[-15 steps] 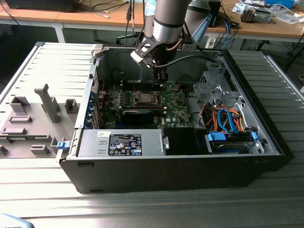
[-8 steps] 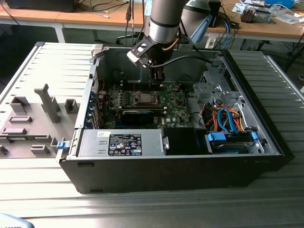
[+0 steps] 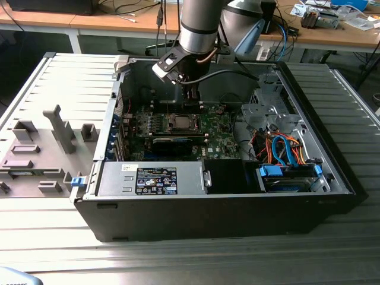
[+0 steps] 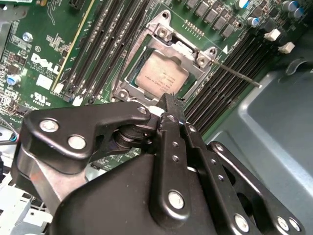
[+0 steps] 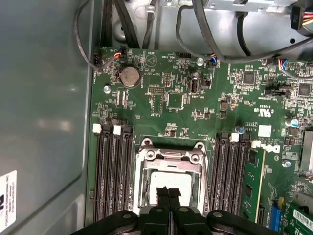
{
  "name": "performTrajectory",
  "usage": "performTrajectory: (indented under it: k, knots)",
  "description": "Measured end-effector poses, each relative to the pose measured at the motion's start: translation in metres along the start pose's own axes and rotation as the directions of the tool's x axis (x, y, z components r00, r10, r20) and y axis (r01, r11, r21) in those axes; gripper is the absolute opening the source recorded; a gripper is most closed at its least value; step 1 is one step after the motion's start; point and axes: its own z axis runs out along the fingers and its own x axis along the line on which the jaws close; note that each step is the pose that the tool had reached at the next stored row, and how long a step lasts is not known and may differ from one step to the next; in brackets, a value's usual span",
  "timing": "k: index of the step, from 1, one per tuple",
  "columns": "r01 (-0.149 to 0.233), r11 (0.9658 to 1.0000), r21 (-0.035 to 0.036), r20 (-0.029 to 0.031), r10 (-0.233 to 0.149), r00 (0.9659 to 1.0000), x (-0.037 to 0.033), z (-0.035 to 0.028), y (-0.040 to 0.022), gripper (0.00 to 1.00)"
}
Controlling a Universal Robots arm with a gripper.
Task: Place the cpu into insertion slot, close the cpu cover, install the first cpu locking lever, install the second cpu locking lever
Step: 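Close the cpu cover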
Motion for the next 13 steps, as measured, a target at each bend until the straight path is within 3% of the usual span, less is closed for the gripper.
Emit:
performTrajectory:
  k: [13]
  knots:
    - [0.0,1.0,0.0,-0.0001,0.0,1.0,0.0012,0.0011,-0.0143,0.11]
